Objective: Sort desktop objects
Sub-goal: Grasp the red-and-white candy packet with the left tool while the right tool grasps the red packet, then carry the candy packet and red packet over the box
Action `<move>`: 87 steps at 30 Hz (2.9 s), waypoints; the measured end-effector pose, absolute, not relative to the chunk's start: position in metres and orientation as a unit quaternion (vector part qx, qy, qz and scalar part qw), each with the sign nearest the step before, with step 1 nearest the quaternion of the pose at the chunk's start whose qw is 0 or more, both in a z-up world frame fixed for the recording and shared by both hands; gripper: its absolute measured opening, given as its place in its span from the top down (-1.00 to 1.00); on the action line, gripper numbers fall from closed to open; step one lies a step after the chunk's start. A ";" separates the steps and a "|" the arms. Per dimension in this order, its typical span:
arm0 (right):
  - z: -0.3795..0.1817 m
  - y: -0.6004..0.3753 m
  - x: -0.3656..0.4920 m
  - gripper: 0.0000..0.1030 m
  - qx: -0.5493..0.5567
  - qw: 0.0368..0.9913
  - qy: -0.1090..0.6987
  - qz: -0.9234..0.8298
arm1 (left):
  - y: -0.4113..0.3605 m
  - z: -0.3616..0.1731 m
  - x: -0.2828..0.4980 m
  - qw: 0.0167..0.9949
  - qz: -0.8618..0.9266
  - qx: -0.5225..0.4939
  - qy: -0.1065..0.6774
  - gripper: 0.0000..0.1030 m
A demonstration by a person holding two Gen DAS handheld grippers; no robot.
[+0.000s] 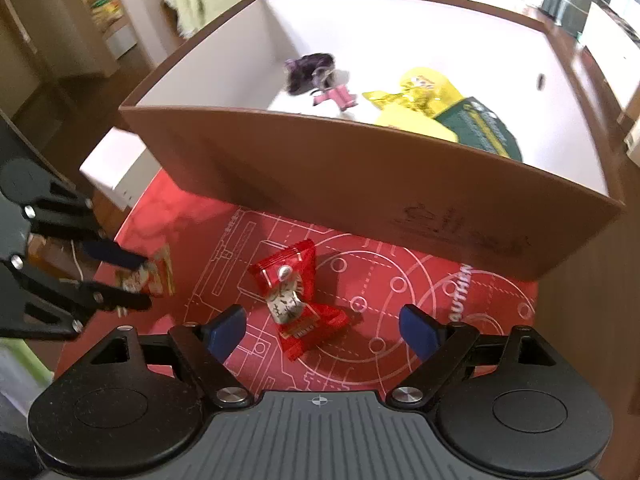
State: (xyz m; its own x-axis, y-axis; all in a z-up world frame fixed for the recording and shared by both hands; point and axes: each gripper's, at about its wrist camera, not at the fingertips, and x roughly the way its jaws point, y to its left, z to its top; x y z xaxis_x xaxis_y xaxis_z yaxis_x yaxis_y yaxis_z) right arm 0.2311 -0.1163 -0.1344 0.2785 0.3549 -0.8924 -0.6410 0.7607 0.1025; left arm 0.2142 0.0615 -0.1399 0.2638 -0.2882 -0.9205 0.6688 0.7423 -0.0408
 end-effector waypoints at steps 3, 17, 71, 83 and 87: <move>-0.140 -0.108 0.230 -0.68 -0.166 0.784 0.497 0.334 | 0.065 -0.134 0.217 0.782 -0.293 0.172 0.523 0.58; -0.174 -0.093 0.224 0.40 -0.231 0.758 0.488 0.365 | 0.067 -0.128 0.221 0.787 -0.270 0.171 0.527 0.58; -0.001 -0.159 0.303 0.41 -0.052 0.847 0.445 0.285 | 0.025 -0.017 0.305 0.856 -0.199 0.197 0.433 0.58; -0.015 -0.132 0.345 0.41 -0.064 0.837 0.457 0.292 | 0.038 -0.037 0.344 0.849 -0.187 0.183 0.459 0.58; -0.022 -0.126 0.355 0.42 -0.065 0.833 0.464 0.294 | 0.043 -0.046 0.357 0.846 -0.174 0.174 0.473 0.58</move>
